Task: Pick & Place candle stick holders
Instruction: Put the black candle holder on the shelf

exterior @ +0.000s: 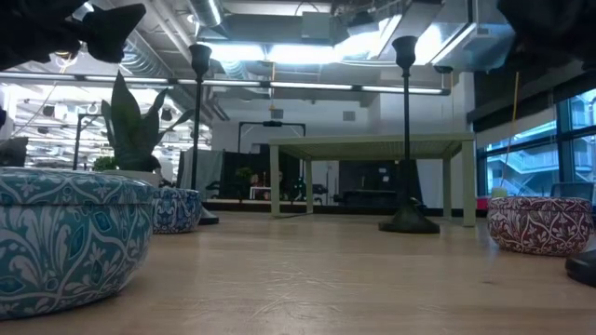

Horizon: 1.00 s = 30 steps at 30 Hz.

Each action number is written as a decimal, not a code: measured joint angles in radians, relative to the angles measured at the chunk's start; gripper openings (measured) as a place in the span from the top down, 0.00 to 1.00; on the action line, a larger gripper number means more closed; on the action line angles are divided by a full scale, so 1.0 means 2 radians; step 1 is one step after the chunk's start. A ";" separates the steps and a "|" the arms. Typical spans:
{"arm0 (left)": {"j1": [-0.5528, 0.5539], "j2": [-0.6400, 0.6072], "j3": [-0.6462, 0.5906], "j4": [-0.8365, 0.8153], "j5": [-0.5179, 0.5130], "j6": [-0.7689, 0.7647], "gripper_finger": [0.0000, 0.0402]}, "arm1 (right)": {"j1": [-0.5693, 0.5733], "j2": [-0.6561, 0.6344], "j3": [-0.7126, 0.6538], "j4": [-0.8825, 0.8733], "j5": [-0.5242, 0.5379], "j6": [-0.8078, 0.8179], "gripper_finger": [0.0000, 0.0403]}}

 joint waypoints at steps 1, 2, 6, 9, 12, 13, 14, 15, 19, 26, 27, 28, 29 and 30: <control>0.000 0.000 0.000 0.001 0.001 -0.003 0.16 | 0.000 0.000 0.000 0.013 0.000 0.000 0.98; 0.000 0.000 0.000 0.001 0.001 -0.010 0.16 | 0.000 0.000 0.000 0.024 0.000 0.000 0.98; 0.000 0.000 0.000 0.004 0.022 -0.057 0.16 | 0.000 0.000 0.000 0.049 0.000 0.001 0.98; 0.000 0.000 0.000 0.017 0.051 -0.072 0.16 | 0.000 0.000 0.000 0.075 0.000 0.001 0.98; 0.000 0.000 0.002 0.027 0.063 -0.072 0.16 | 0.000 0.000 0.000 0.116 -0.004 0.014 0.98; 0.000 0.000 0.003 0.038 0.062 -0.078 0.16 | 0.000 0.000 0.000 0.117 -0.013 0.019 0.98; 0.000 0.000 0.004 0.047 0.059 -0.087 0.16 | 0.000 0.003 0.000 0.117 -0.025 0.024 0.98; 0.000 0.000 0.004 0.053 0.053 -0.101 0.16 | 0.000 0.006 0.000 0.117 -0.034 0.025 0.98; 0.000 0.003 0.004 0.064 0.007 -0.143 0.16 | 0.000 0.027 0.016 0.119 -0.039 0.027 0.98; 0.000 0.047 0.004 0.071 -0.103 -0.164 0.16 | 0.000 0.114 0.063 0.114 -0.039 0.028 0.98; 0.000 0.053 0.004 0.079 -0.099 -0.164 0.16 | 0.000 0.127 0.069 0.113 -0.039 0.026 0.98; 0.000 0.056 0.004 0.086 -0.092 -0.158 0.16 | 0.000 0.139 0.075 0.113 -0.039 0.025 0.98; 0.000 0.059 0.004 0.093 -0.081 -0.150 0.16 | 0.000 0.151 0.081 0.114 -0.039 0.022 0.98; 0.000 0.060 0.004 0.098 -0.068 -0.142 0.16 | 0.000 0.161 0.086 0.115 -0.039 0.017 0.98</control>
